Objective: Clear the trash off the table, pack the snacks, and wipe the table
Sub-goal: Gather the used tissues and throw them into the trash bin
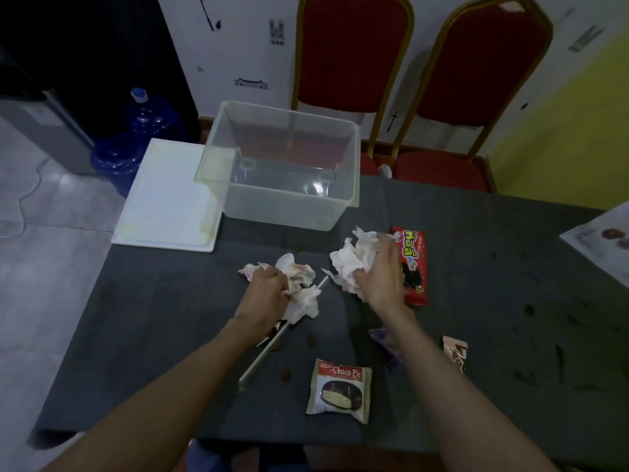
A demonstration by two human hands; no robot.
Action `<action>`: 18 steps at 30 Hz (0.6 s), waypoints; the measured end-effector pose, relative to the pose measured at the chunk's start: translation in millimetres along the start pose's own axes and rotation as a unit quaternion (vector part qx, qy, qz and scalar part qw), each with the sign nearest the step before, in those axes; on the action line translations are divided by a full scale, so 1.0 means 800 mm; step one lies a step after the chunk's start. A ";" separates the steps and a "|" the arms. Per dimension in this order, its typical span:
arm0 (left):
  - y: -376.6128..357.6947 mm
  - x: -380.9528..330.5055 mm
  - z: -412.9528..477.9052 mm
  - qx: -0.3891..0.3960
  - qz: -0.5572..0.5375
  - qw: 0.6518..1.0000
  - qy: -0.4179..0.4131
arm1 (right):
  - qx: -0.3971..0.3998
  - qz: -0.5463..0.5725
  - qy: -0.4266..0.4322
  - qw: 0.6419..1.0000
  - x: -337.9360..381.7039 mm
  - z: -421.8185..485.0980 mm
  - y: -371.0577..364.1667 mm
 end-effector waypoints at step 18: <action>0.068 0.007 -0.074 -0.232 -0.242 0.937 0.102 | -0.100 0.143 -0.005 0.985 -0.002 -0.053 0.024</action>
Point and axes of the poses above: each hand's wrist, its own z-axis towards the middle knuckle, its own y-axis out of the back of the hand, x = y × z, the point moved 6 cm from there along z, towards the middle knuckle, and after that the axes turned 11 degrees about -z, right-handed, at the moved point
